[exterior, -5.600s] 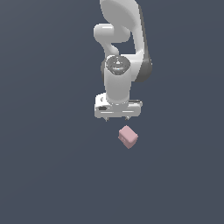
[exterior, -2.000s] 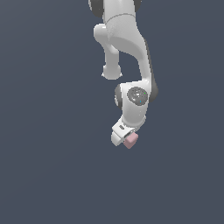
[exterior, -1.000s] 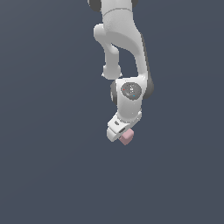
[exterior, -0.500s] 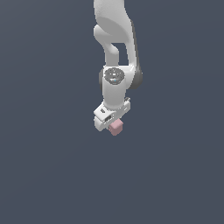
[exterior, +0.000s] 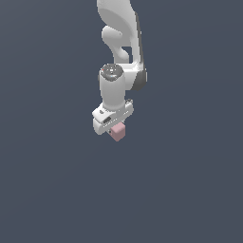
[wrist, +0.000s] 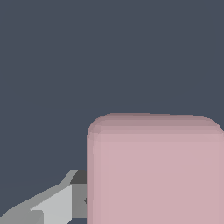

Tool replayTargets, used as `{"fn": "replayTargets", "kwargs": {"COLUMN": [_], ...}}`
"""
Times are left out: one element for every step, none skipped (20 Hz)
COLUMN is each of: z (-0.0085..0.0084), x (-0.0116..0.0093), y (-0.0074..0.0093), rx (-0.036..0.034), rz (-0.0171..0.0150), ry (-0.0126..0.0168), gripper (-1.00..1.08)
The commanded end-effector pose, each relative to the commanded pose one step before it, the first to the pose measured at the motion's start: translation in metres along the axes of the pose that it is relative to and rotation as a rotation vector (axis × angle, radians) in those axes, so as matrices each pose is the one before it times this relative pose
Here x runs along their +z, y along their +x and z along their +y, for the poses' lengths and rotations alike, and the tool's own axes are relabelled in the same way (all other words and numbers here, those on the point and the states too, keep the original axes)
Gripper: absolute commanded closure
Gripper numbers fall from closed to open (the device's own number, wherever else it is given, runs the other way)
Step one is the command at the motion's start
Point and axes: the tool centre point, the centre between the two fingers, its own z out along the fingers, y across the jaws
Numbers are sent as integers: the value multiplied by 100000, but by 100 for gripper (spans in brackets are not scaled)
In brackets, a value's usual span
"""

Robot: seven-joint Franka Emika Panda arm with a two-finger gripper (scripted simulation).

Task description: Pick up the object and move it to a goal position.

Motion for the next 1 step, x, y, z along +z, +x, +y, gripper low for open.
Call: {"fn": "replayTargets", "kwargs": {"z": [63], "x": [-148], "y": [-247], "rx": [-137], "rz": [18], "ry": [21], "gripper": [108]}}
